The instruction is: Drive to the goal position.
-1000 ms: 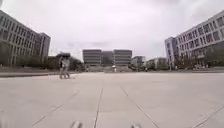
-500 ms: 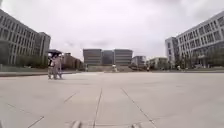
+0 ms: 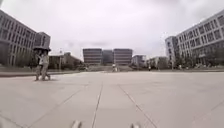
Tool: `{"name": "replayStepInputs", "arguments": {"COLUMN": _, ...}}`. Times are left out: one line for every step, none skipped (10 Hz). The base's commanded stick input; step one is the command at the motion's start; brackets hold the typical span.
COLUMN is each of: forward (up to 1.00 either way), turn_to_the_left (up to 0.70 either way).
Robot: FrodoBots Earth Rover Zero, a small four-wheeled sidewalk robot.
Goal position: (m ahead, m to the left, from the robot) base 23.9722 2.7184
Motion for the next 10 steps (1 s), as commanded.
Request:
{"name": "replayStepInputs", "arguments": {"forward": 0.7, "turn_to_the_left": 0.02}}
{"name": "replayStepInputs", "arguments": {"forward": 0.7, "turn_to_the_left": 0.01}}
{"name": "replayStepInputs", "arguments": {"forward": 0.7, "turn_to_the_left": 0.01}}
{"name": "replayStepInputs", "arguments": {"forward": 0.7, "turn_to_the_left": 0.01}}
{"name": "replayStepInputs", "arguments": {"forward": 0.7, "turn_to_the_left": 0.01}}
{"name": "replayStepInputs", "arguments": {"forward": 0.7, "turn_to_the_left": 0.02}}
{"name": "replayStepInputs", "arguments": {"forward": 0.7, "turn_to_the_left": 0.02}}
{"name": "replayStepInputs", "arguments": {"forward": 0.7, "turn_to_the_left": 0.02}}
{"name": "replayStepInputs", "arguments": {"forward": 0.7, "turn_to_the_left": 0.02}}
{"name": "replayStepInputs", "arguments": {"forward": 0.7, "turn_to_the_left": 0.01}}
